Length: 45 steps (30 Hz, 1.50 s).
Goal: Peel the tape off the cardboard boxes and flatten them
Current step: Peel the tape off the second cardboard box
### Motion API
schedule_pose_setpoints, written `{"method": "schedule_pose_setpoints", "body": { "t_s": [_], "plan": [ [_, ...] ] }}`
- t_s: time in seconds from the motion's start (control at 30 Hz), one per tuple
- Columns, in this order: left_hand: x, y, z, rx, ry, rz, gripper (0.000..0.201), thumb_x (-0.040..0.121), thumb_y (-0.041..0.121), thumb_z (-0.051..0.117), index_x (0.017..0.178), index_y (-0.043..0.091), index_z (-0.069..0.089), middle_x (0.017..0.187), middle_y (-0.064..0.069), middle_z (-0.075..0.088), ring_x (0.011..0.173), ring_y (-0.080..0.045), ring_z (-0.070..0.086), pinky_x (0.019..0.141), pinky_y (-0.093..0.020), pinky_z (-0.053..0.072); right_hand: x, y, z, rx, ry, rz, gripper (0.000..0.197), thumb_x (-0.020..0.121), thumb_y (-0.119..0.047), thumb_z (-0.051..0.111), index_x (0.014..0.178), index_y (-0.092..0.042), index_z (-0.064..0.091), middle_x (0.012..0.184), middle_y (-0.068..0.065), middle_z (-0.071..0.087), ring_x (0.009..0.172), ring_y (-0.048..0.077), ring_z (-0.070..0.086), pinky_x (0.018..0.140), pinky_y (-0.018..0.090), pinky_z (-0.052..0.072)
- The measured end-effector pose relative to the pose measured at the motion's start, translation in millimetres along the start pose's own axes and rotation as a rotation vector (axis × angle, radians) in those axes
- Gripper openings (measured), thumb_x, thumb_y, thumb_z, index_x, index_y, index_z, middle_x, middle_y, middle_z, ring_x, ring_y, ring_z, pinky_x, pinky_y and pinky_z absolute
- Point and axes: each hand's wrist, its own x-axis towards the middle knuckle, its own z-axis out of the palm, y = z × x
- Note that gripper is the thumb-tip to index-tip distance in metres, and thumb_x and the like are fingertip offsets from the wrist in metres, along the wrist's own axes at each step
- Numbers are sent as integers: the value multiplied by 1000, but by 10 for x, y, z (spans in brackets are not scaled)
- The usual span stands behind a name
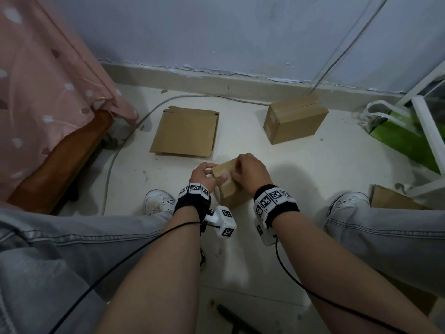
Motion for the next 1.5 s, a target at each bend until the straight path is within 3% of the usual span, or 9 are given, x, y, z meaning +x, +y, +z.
{"method": "schedule_pose_setpoints", "body": {
  "t_s": [0.27, 0.4, 0.6, 0.73, 0.83, 0.93, 1.13, 1.27, 1.5],
  "plan": [
    [-9, 15, 5, -22, -3, -4, 36, 73, 13, 83, 101, 23, 63, 102, -2, 66, 96, -19, 64, 81, -27, 48, 41, -64, 78, -51, -3, 21, 18, 90, -13, 52, 103, -4, 59, 106, 14, 60, 96, 33, 59, 80, 34, 44],
    [-12, 5, 3, -13, -6, -5, 36, 73, 14, 84, 100, 24, 63, 103, -2, 67, 96, -19, 64, 87, -30, 51, 67, -61, 51, -30, 15, 76, 18, 92, -6, 45, 104, -2, 57, 104, 16, 62, 96, 35, 59, 76, 34, 41],
    [-2, 6, 6, -30, -14, -15, 37, 73, 13, 84, 104, 21, 63, 105, -3, 66, 96, -19, 63, 81, -27, 48, -14, 63, -20, 79, -15, 2, 17, 89, -20, 64, 97, -6, 69, 102, 9, 66, 93, 26, 63, 83, 35, 51],
    [-10, 9, 28, -31, -1, -11, 37, 73, 12, 84, 102, 20, 63, 105, -4, 66, 95, -20, 63, 83, -28, 50, -29, 72, 73, 6, 12, -31, 23, 94, -17, 55, 100, -5, 74, 110, 9, 62, 95, 28, 63, 84, 34, 49],
    [4, -5, 26, -16, 10, 0, 36, 72, 13, 84, 99, 23, 63, 104, -4, 66, 98, -21, 64, 87, -30, 51, -49, 56, 129, -53, 33, -64, 22, 93, -14, 55, 98, -5, 74, 105, 8, 62, 93, 27, 62, 79, 31, 47],
    [16, -21, 20, -16, 11, 5, 36, 72, 14, 85, 99, 23, 63, 103, -4, 66, 97, -20, 64, 86, -30, 51, -71, 7, 129, -120, 49, -129, 15, 89, -7, 58, 95, -1, 71, 103, 12, 62, 93, 31, 61, 74, 32, 45],
    [18, -11, 13, -5, -2, 7, 36, 73, 16, 84, 100, 23, 62, 103, -2, 65, 97, -17, 62, 83, -26, 48, -128, -103, 91, -249, -21, -194, 30, 85, 3, 53, 114, 9, 56, 118, 27, 55, 111, 38, 51, 95, 40, 39],
    [10, -39, 16, -19, -10, 8, 37, 73, 15, 84, 103, 22, 63, 104, -1, 66, 97, -17, 62, 80, -25, 46, -127, -82, 193, -359, -30, -125, 40, 83, -1, 53, 122, 5, 49, 119, 22, 50, 110, 34, 47, 91, 39, 39],
    [8, -74, 38, -62, -21, 2, 40, 73, 15, 84, 109, 20, 66, 104, 1, 66, 101, -17, 63, 83, -28, 51, -92, -91, 206, -309, 48, -4, 32, 84, 10, 41, 113, 2, 48, 111, 19, 50, 102, 32, 47, 86, 37, 37]
  ]
}}
